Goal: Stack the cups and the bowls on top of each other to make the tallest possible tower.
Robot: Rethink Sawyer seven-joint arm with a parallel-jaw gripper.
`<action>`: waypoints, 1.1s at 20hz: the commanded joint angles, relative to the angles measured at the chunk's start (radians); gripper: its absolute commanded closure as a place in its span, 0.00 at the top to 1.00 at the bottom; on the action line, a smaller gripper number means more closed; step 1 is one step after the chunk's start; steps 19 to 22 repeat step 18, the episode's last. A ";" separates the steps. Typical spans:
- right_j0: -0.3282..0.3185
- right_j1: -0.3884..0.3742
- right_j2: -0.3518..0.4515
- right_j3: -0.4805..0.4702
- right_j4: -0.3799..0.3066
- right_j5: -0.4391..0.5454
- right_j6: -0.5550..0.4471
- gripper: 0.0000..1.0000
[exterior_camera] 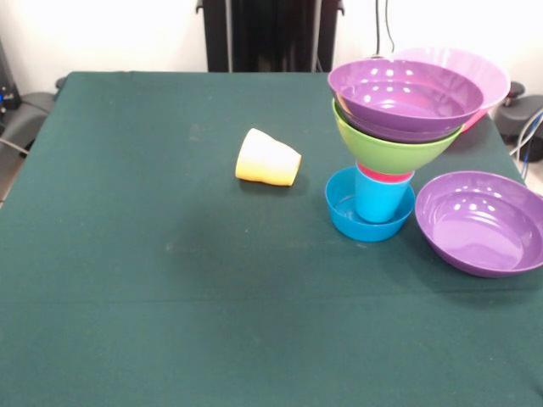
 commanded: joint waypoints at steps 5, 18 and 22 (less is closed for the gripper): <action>0.074 0.031 -0.125 0.030 -0.086 -0.064 -0.041 0.00; 0.108 0.062 -0.185 0.020 -0.137 -0.121 -0.032 0.00; 0.108 0.062 -0.185 0.020 -0.137 -0.121 -0.032 0.00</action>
